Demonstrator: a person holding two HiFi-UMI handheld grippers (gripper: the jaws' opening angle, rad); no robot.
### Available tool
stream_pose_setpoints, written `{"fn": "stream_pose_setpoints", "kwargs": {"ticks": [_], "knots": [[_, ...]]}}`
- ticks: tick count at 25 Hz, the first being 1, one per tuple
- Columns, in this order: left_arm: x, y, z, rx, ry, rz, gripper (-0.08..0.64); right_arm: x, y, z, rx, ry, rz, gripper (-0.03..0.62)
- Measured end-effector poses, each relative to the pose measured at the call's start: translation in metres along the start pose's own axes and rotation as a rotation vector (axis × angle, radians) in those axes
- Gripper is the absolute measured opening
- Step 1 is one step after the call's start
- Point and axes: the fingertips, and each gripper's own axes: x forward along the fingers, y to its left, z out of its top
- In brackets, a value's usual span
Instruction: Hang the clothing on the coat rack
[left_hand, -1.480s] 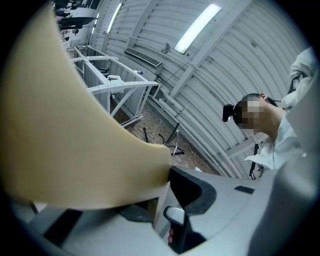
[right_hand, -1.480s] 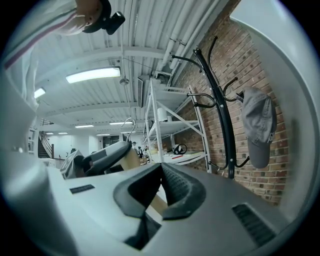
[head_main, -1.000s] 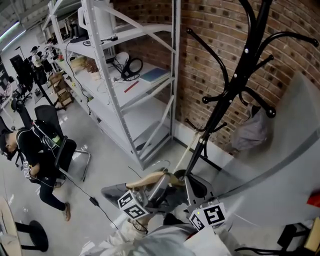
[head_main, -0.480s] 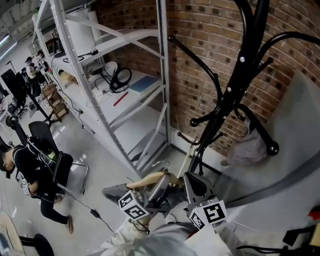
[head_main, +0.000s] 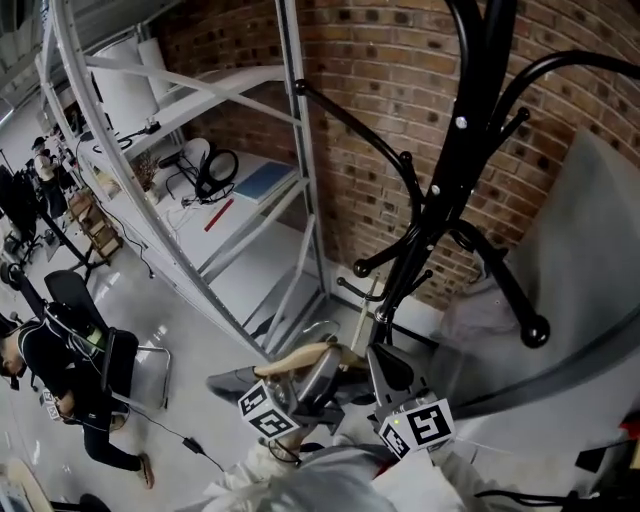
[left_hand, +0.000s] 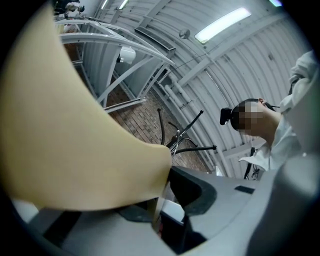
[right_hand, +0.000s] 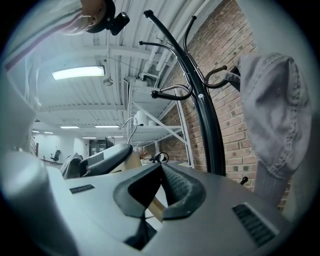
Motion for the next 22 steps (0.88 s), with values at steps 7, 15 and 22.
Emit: {"fn": "stream_pose_setpoints", "kwargs": {"ticks": [7,15,22], "knots": [[0.014,0.008,-0.003,-0.081,0.056,-0.089,0.101,0.0,-0.015,-0.004,-0.003,0.011,-0.133,0.023],[0.009,0.012,0.007,-0.185,0.137,-0.204,0.101,0.002,0.0,-0.002,-0.015,-0.006,-0.292,0.025],[0.0,0.006,0.007,-0.271,0.238,-0.324,0.101,-0.006,0.019,-0.003,-0.023,-0.031,-0.469,0.024]]}}
